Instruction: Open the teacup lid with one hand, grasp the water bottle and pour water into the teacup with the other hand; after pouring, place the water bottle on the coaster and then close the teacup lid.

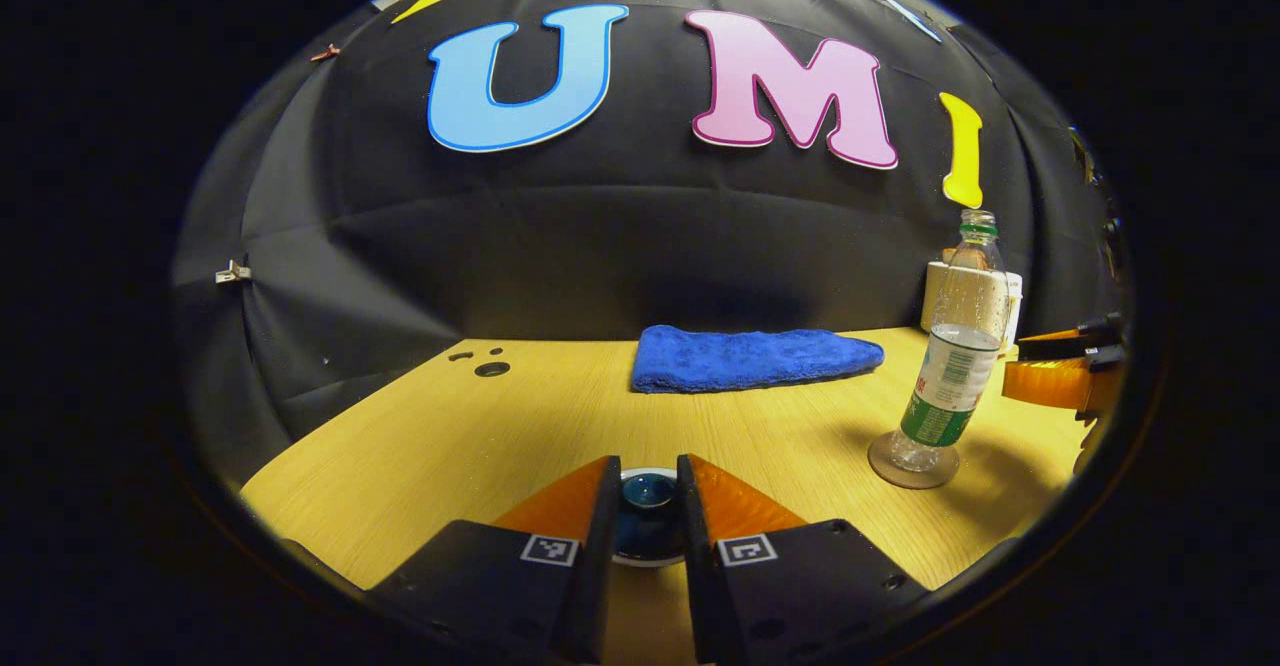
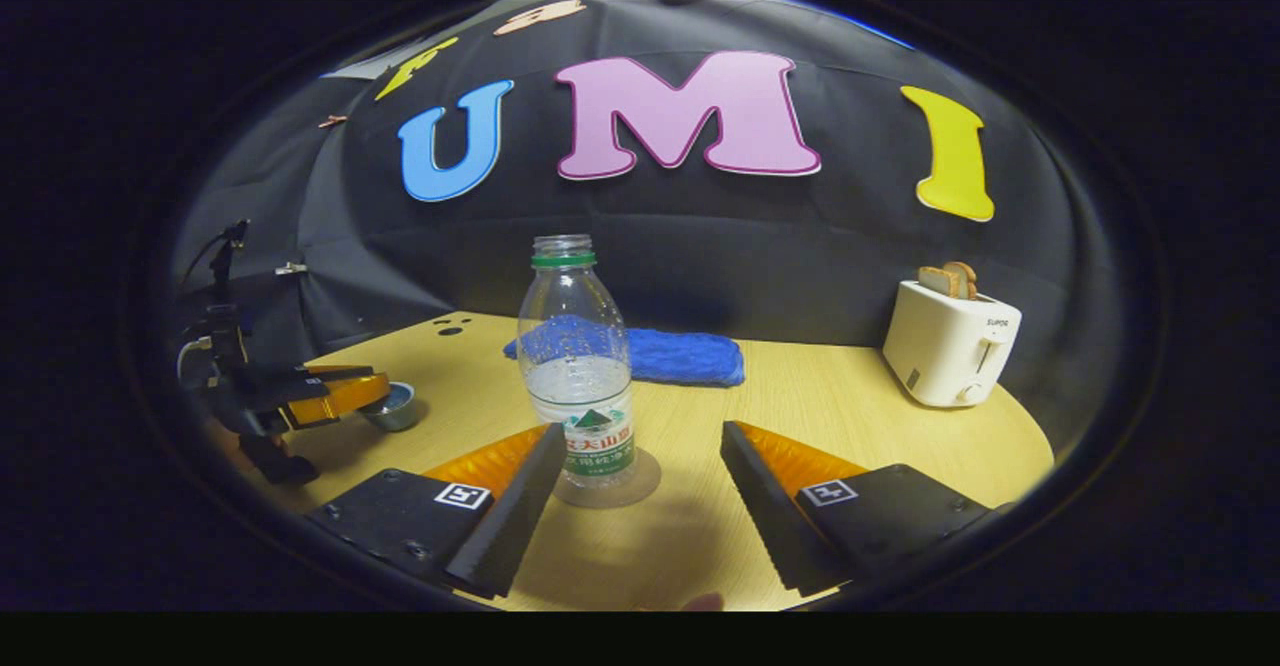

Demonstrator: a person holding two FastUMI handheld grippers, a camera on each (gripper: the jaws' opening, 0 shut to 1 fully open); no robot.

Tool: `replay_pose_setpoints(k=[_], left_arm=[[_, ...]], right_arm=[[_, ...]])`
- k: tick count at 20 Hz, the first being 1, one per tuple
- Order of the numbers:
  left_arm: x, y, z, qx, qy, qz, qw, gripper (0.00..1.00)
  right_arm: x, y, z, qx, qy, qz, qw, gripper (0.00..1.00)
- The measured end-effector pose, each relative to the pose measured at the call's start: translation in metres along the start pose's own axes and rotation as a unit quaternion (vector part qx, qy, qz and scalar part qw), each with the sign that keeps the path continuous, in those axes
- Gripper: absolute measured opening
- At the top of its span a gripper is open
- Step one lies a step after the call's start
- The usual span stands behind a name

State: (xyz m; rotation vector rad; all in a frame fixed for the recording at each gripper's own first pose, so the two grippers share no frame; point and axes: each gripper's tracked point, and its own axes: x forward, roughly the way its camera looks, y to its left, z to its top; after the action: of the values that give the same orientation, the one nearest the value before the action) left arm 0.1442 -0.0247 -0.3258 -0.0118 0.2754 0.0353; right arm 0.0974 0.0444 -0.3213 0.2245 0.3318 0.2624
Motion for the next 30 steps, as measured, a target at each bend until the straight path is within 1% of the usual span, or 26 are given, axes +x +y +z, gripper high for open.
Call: replay_pose_setpoints(k=[1,2,3,6,8,11,12,13,16,18,19,21,23,26,30], left_arm=[[-0.001,0.000,0.003,0.002,-0.004,0.001,1.000,0.36],[-0.001,0.000,0.006,0.006,-0.008,0.001,1.000,0.31],[-0.002,0.000,0.011,0.012,-0.012,0.002,1.000,0.37],[-0.013,-0.003,0.031,0.024,-0.021,-0.003,0.999,0.37],[-0.023,-0.006,0.049,0.022,-0.025,-0.008,0.999,0.37],[-0.039,-0.011,0.086,0.017,-0.031,-0.014,0.999,0.37],[-0.045,-0.011,0.100,0.016,-0.034,-0.015,0.999,0.37],[-0.050,-0.012,0.115,0.013,-0.034,-0.017,0.999,0.37],[-0.070,-0.013,0.163,-0.008,-0.042,-0.022,0.999,0.37],[-0.083,-0.008,0.188,-0.003,-0.047,-0.017,0.999,0.37],[-0.089,-0.007,0.199,0.001,-0.049,-0.015,0.999,0.37],[-0.106,-0.006,0.222,0.010,-0.056,-0.018,0.998,0.37],[-0.123,-0.006,0.234,0.015,-0.054,-0.023,0.998,0.37],[-0.141,-0.011,0.244,0.009,-0.050,-0.033,0.998,0.37],[-0.159,-0.015,0.255,0.002,-0.055,-0.039,0.998,0.37]], right_arm=[[0.000,0.000,0.001,0.000,0.000,0.000,1.000,0.96],[-0.002,0.000,0.002,0.001,-0.001,0.000,1.000,0.96],[-0.003,0.001,0.005,0.003,-0.003,-0.001,1.000,0.97],[-0.009,0.001,0.020,0.004,-0.012,-0.005,1.000,0.96],[-0.016,0.001,0.038,0.008,-0.020,-0.009,1.000,0.96],[-0.031,0.004,0.073,0.020,-0.034,-0.015,0.999,0.96],[-0.039,-0.003,0.082,0.021,-0.039,-0.019,0.999,0.96],[-0.046,-0.002,0.096,0.021,-0.042,-0.021,0.999,0.96],[-0.068,0.004,0.136,0.020,-0.053,-0.020,0.998,0.96],[-0.086,0.005,0.163,0.021,-0.060,-0.023,0.998,0.96],[-0.093,0.012,0.178,0.020,-0.064,-0.024,0.997,0.96],[-0.109,0.010,0.199,0.012,-0.071,-0.031,0.997,0.96],[-0.126,0.008,0.216,0.007,-0.078,-0.037,0.996,0.96],[-0.145,0.012,0.230,0.004,-0.082,-0.045,0.996,0.96],[-0.161,0.016,0.242,0.001,-0.089,-0.043,0.995,0.96]])
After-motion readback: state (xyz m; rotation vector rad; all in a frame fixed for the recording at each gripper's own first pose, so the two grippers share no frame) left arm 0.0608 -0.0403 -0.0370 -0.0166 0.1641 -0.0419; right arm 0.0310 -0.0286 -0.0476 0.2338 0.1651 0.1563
